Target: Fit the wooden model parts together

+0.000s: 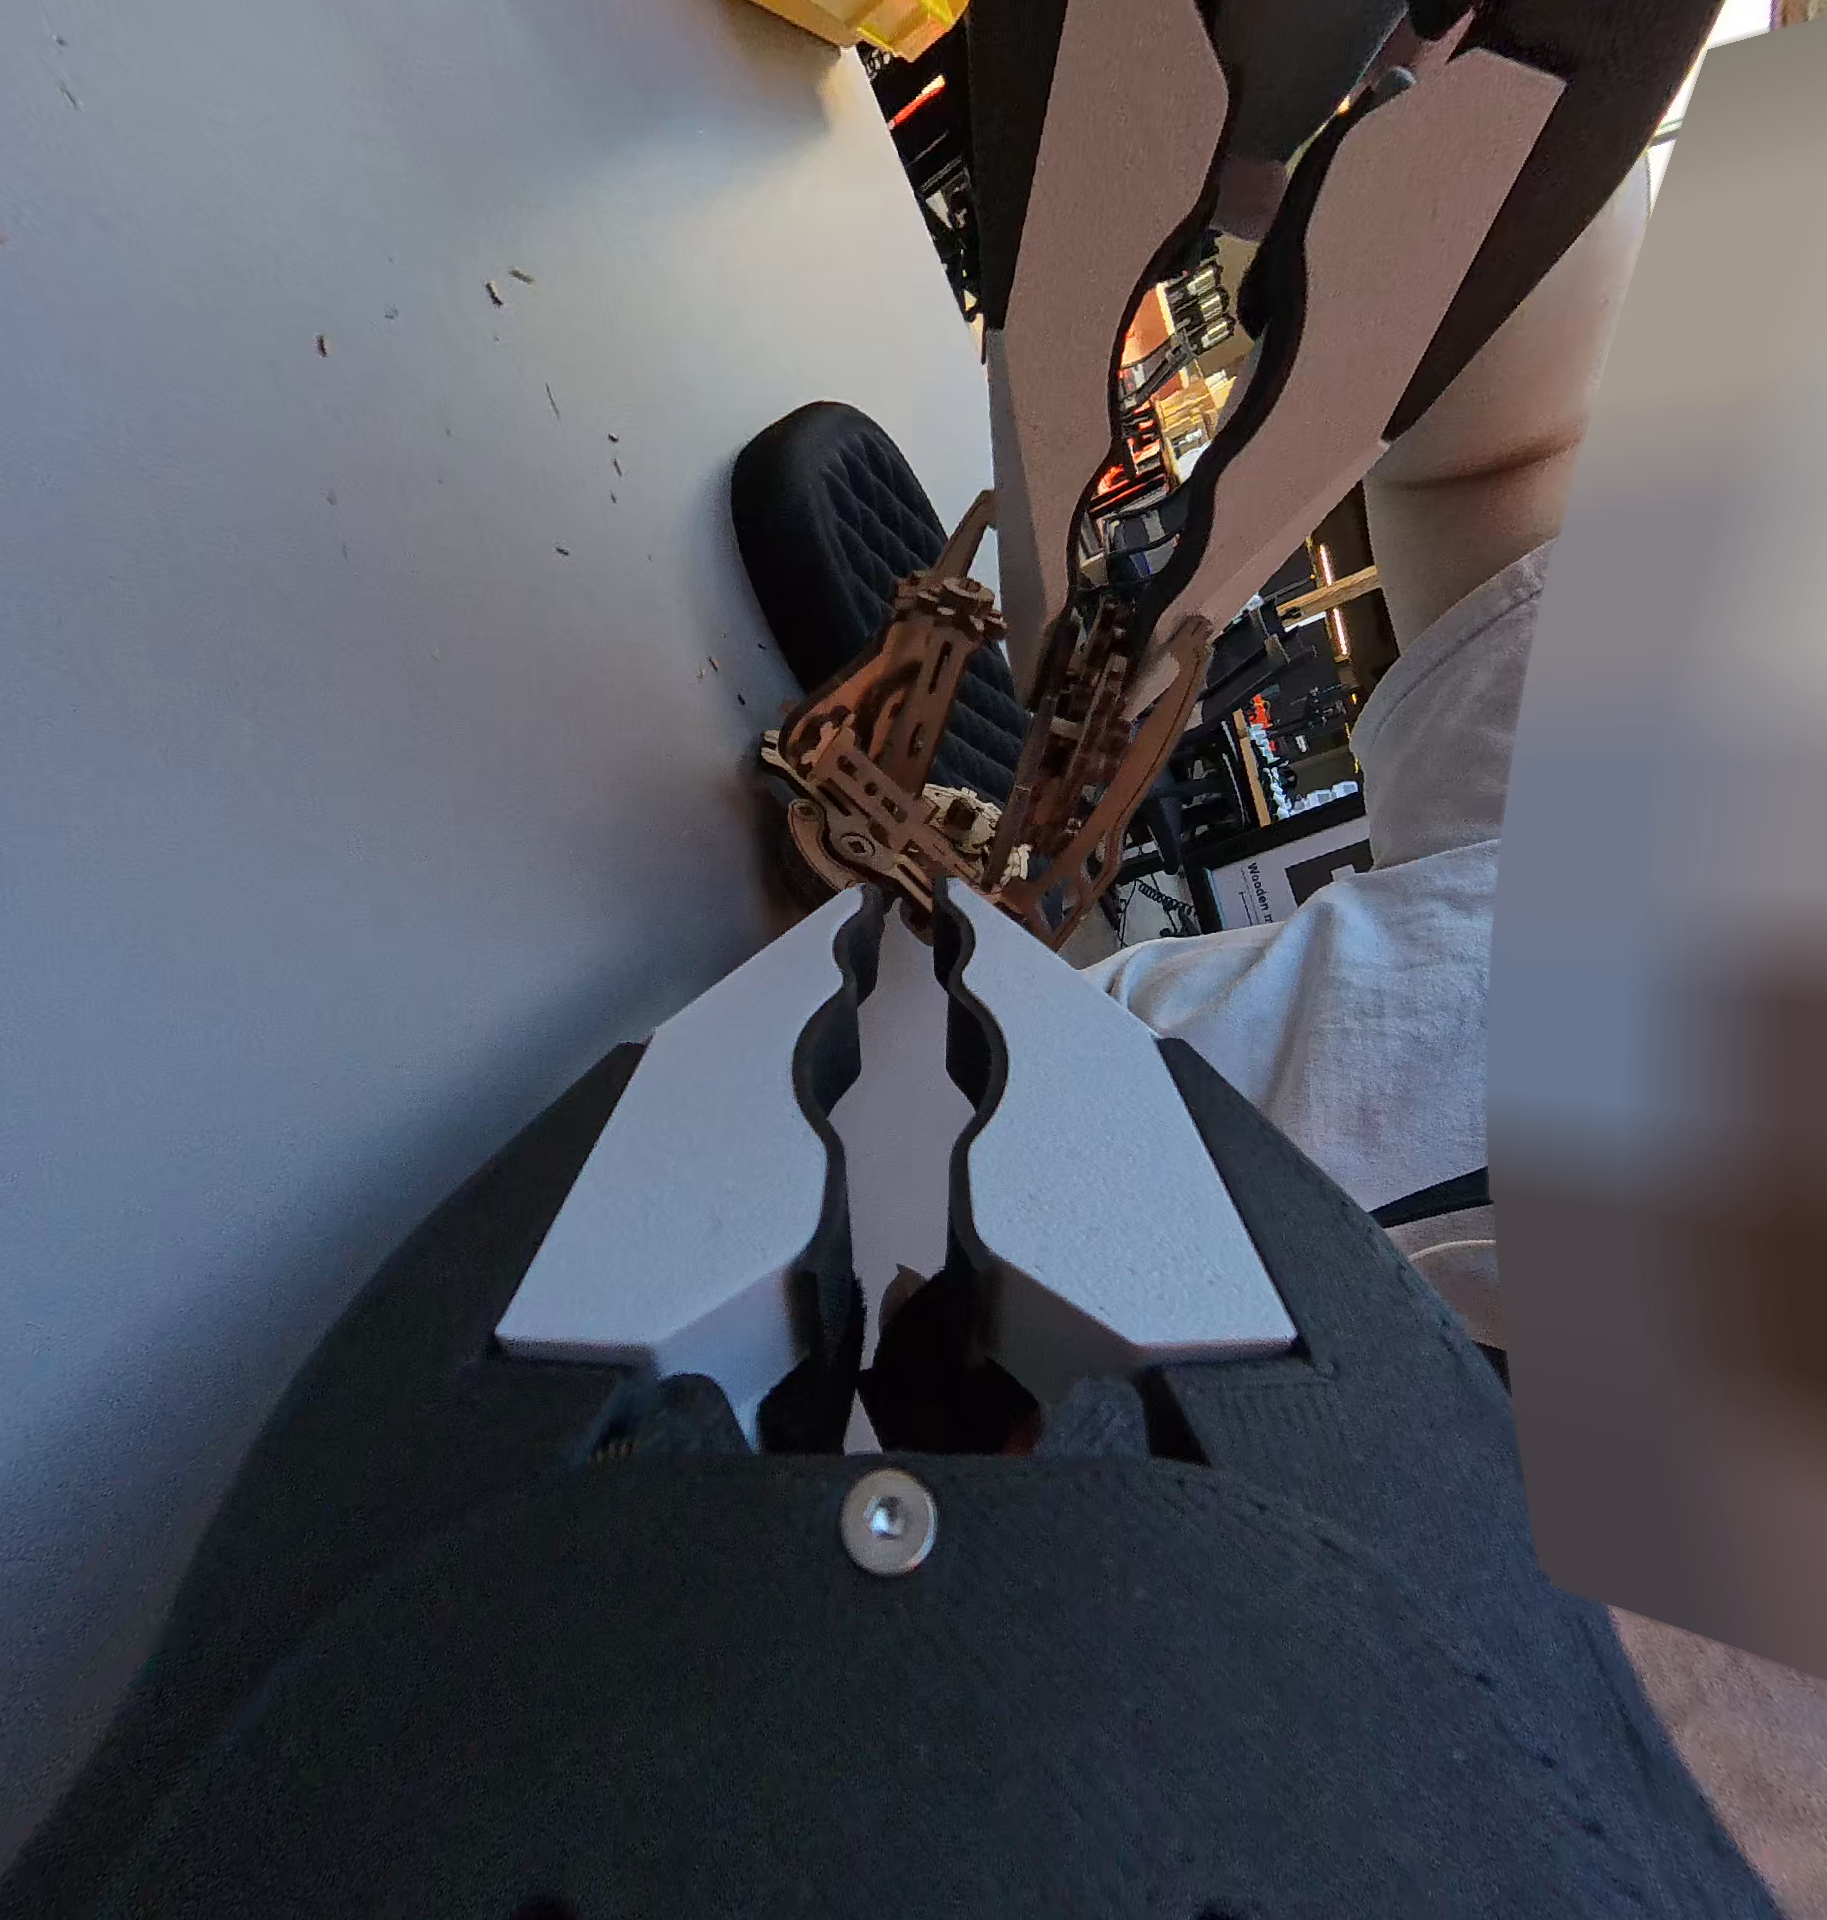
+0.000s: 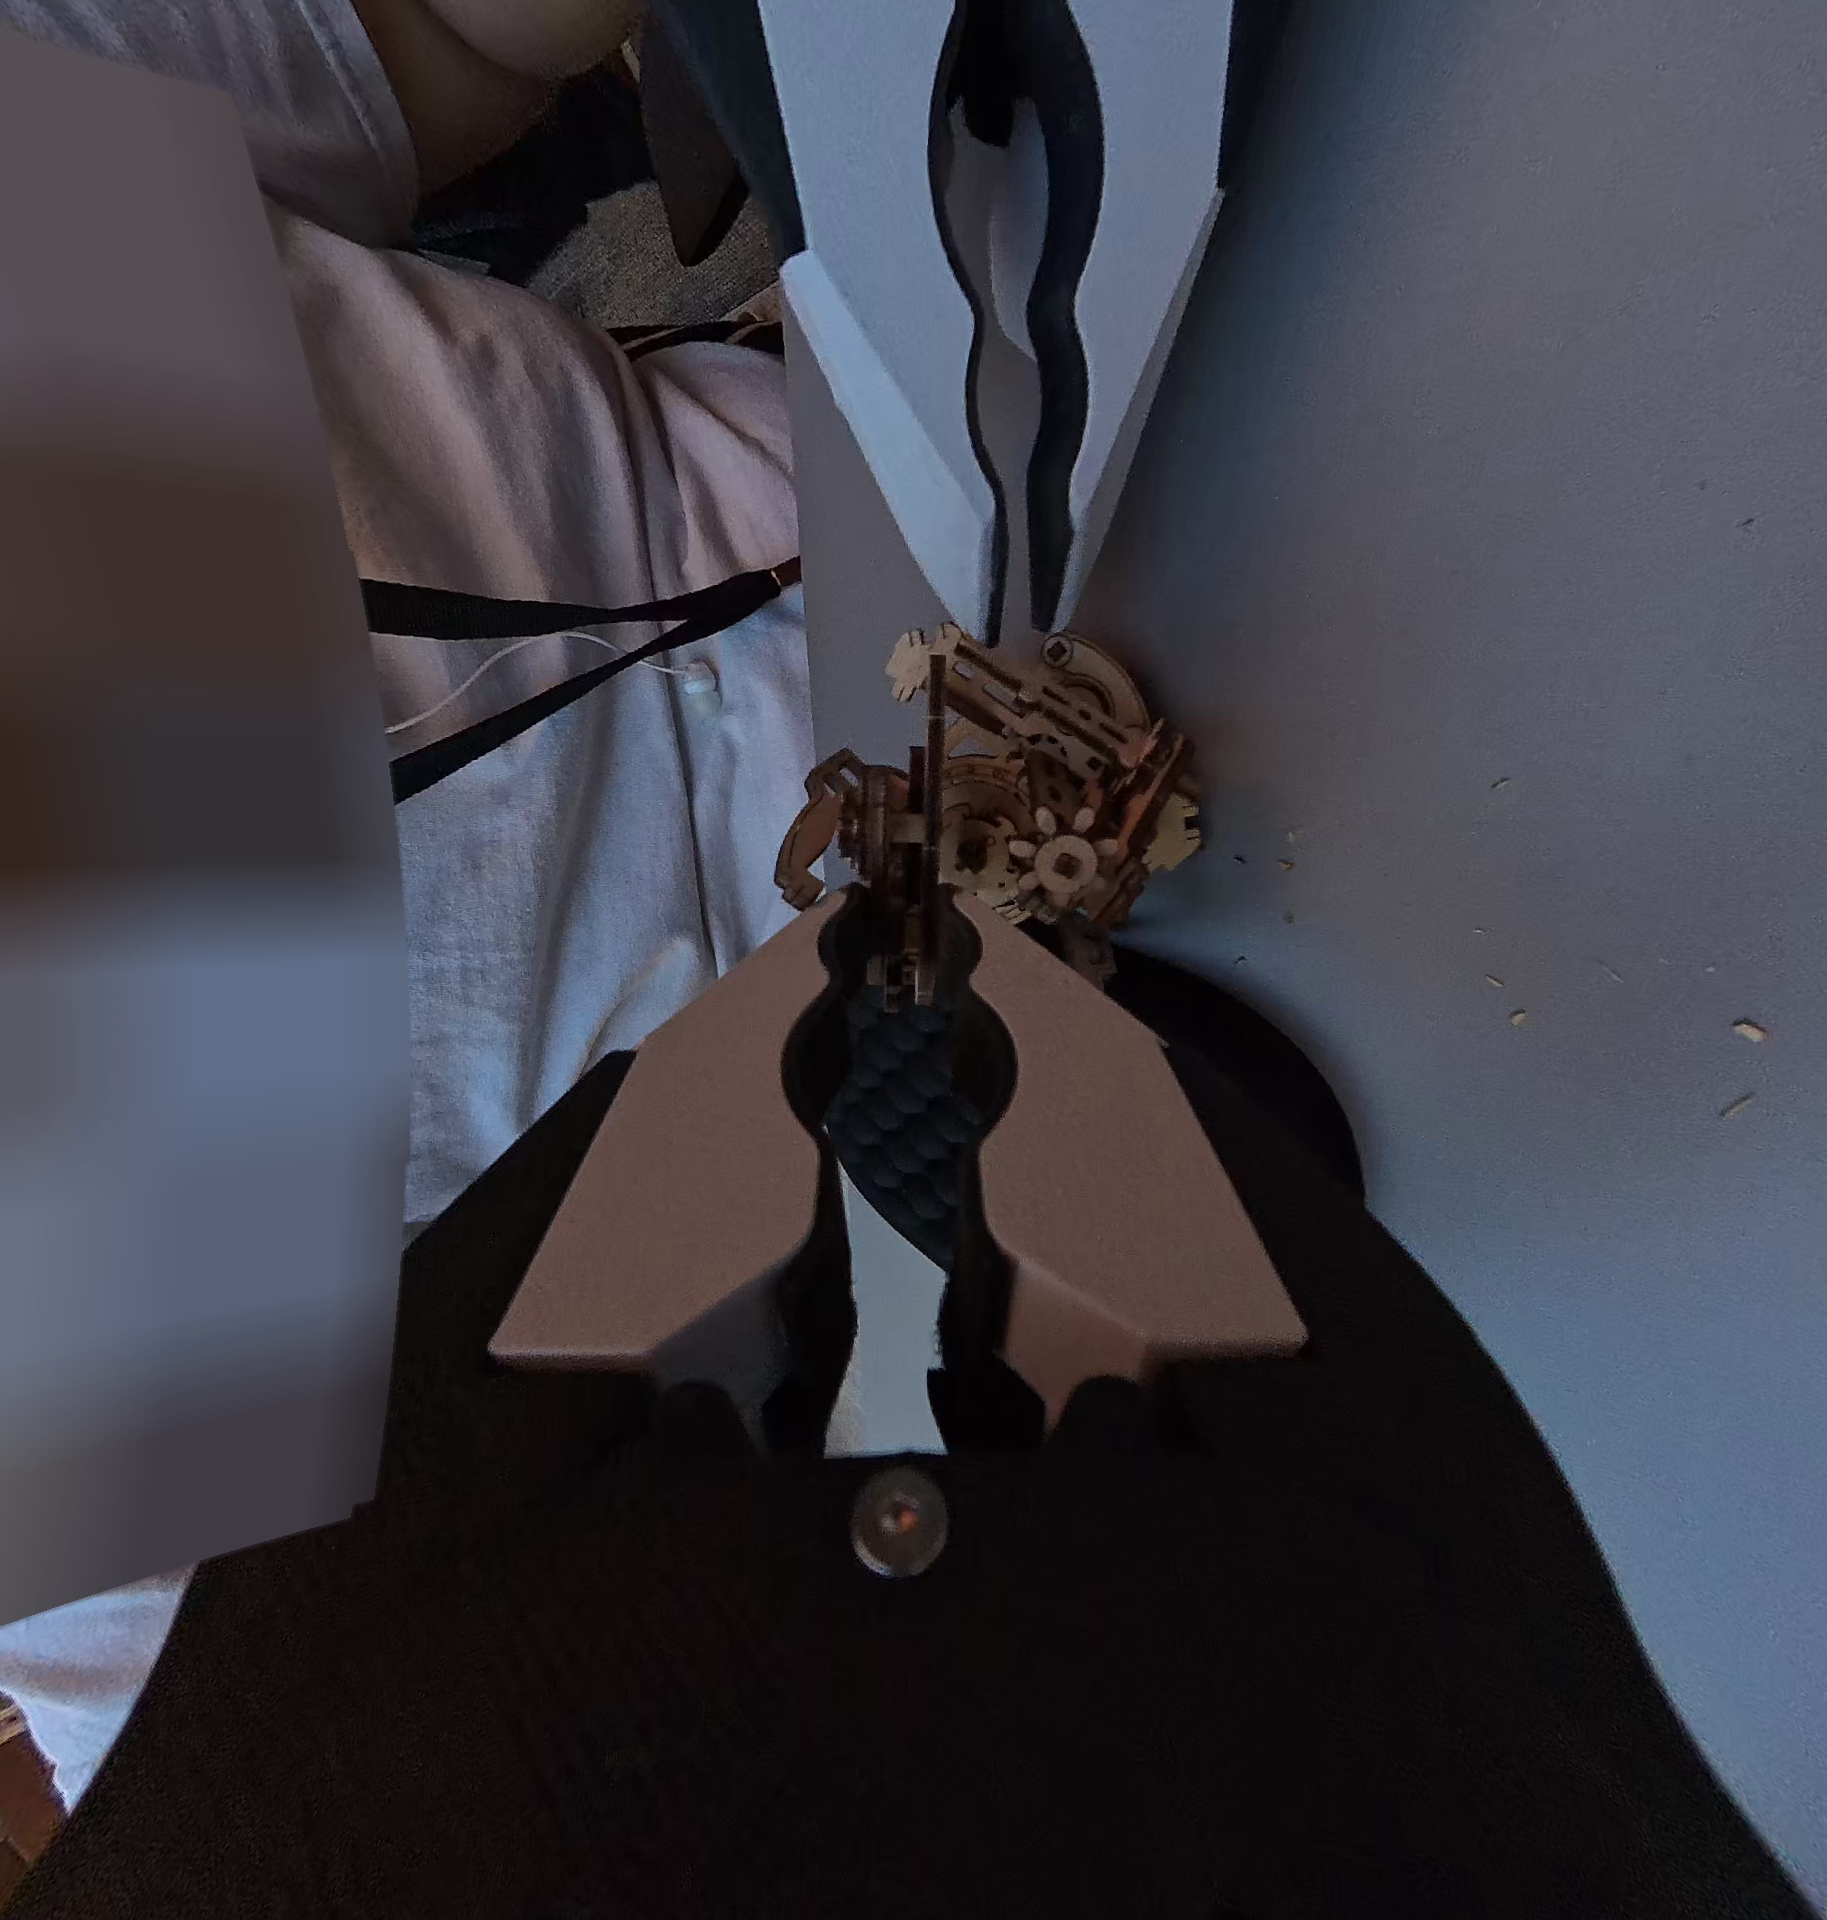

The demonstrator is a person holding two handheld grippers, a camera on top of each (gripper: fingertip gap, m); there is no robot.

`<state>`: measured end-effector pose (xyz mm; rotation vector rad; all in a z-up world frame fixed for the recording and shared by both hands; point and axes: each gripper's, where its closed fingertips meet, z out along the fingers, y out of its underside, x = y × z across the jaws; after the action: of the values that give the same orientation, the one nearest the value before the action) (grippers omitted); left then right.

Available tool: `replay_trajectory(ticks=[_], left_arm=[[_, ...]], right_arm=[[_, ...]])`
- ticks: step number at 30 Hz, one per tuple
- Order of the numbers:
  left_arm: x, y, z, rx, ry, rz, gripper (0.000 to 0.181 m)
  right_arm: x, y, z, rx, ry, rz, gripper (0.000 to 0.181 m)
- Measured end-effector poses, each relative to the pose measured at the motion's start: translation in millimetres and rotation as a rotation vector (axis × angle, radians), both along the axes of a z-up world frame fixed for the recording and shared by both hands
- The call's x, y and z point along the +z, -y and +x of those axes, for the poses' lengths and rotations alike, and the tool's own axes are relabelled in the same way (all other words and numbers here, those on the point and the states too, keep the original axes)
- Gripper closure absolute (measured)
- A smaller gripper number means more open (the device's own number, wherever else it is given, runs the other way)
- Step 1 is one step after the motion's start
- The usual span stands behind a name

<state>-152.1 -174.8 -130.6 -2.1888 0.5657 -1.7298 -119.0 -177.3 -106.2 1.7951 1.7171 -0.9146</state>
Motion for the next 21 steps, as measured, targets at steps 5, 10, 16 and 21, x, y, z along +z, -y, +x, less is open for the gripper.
replay_trajectory(ticks=[5,10,16,21], left_arm=[[6.0,-1.9,3.3,-0.017,0.025,0.019,0.174],[0.0,-5.5,4.5,-0.035,-0.014,0.022,0.172],[-1.4,-10.3,7.4,-0.065,-0.041,0.028,0.171],[-1.3,-8.7,10.2,-0.078,-0.04,0.037,0.17]], right_arm=[[0.1,1.7,-0.3,0.006,0.012,0.01,0.17],[1.6,1.0,-2.7,-0.014,0.019,0.016,0.17],[0.8,-2.8,-1.7,-0.048,0.032,0.019,0.17],[1.1,-3.9,-0.6,-0.074,0.032,0.01,0.17]])
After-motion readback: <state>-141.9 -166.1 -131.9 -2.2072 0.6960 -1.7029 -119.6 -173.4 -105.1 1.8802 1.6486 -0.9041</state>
